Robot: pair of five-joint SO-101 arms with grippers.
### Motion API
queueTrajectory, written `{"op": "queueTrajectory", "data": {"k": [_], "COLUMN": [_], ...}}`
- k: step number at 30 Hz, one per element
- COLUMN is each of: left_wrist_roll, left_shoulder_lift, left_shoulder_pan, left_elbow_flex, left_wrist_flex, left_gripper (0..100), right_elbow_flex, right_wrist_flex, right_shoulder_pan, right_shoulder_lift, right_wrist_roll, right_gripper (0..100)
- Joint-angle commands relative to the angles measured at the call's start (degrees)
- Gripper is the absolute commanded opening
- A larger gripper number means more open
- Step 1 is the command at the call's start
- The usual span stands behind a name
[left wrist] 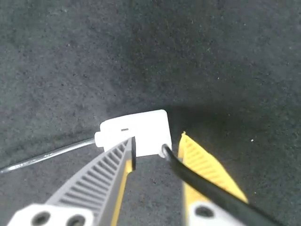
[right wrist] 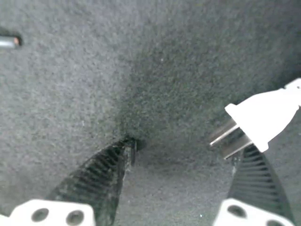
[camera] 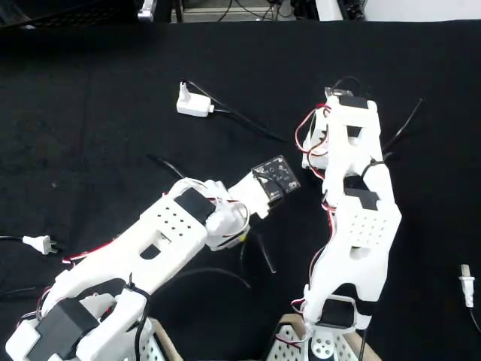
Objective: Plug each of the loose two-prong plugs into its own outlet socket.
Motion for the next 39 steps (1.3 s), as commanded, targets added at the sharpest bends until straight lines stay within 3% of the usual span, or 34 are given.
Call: {"op": "queueTrajectory", "data": {"k": [1,5,25,32,35,39], "left_wrist_roll": [-1.8,-2.0,-1.8,-1.8,-1.8,-1.7], "left_shoulder_lift": [-1.8,-1.5,-1.1,5.2,6.5,6.5], "left_shoulder_pan": [0.6,0.7,2.2,2.8,2.5,2.6], "left_elbow_flex": [-2.9,-2.9,-1.4,-2.8,-4.5,-4.7], "left_wrist_flex": [0.5,0.3,0.2,0.0,0.4,0.4], "left_gripper": [14,9,9,9,3,4], "right_elbow_flex": [-0.2,-0.2,-0.2,-0.2,-0.2,-0.2], "right_wrist_flex": [-2.0,-2.0,-2.0,-2.0,-2.0,-2.0], "right_shoulder_pan": [0.0,0.0,0.0,0.0,0.0,0.0], "right_shoulder_lift": [0.6,0.6,0.6,0.6,0.6,0.6], "right_wrist_roll": [-0.4,-0.4,-0.4,-0.4,-0.4,-0.4], "right_gripper": [32.9,32.9,32.9,32.9,32.9,32.9]}}
